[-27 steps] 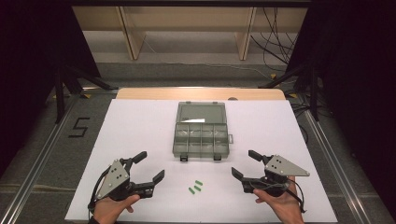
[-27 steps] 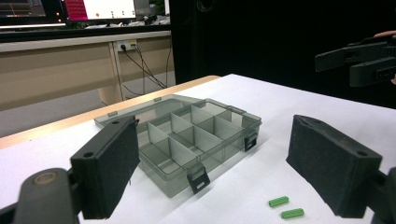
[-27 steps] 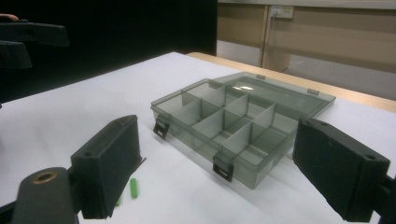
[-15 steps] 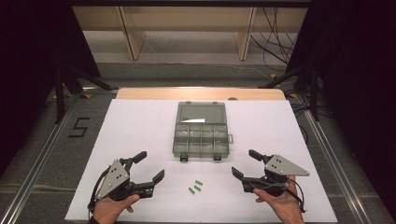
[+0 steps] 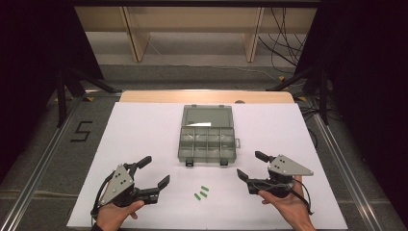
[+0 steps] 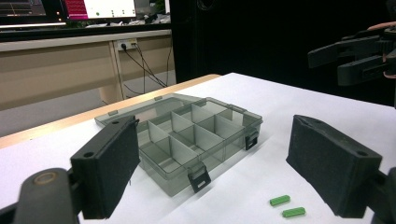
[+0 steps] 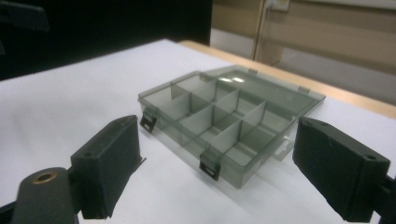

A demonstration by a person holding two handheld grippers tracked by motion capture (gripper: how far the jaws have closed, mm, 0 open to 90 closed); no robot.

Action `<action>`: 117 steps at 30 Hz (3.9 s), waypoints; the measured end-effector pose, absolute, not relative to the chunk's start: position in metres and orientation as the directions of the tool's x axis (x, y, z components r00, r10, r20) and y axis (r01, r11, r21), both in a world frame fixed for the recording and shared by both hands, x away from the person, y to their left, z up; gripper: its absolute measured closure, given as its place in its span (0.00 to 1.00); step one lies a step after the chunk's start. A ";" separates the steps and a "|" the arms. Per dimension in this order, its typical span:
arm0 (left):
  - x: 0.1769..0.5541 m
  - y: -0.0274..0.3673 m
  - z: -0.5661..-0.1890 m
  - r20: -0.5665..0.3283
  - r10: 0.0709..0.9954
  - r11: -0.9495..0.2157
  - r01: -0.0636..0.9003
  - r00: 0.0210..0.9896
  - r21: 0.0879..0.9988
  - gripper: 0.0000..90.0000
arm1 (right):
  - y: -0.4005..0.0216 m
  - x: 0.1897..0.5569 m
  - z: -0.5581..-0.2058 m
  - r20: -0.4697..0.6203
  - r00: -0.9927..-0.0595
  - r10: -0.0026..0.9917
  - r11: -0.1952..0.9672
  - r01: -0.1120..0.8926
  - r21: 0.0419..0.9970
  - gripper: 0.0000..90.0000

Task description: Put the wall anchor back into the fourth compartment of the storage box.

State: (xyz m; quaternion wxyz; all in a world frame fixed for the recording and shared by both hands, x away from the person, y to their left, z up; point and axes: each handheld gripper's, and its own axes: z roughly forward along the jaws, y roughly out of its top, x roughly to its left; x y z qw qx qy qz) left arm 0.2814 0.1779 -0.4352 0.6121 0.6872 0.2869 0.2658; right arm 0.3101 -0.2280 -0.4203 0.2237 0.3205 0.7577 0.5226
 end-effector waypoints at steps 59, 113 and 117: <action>0.281 0.179 -0.435 0.005 0.722 -0.074 0.070 0.692 0.995 0.18 | -0.082 0.365 -0.457 -0.027 -0.949 0.314 0.886 0.283 0.368 0.64; 0.281 0.179 -0.434 0.011 0.720 -0.078 0.065 0.694 0.995 0.18 | -0.123 0.409 -0.394 -0.090 -0.908 0.409 0.813 0.318 0.488 0.94; 0.281 0.179 -0.435 0.006 0.721 -0.074 0.069 0.693 0.995 0.18 | -0.133 0.421 -0.393 -0.102 -0.888 0.448 0.793 0.342 0.504 0.93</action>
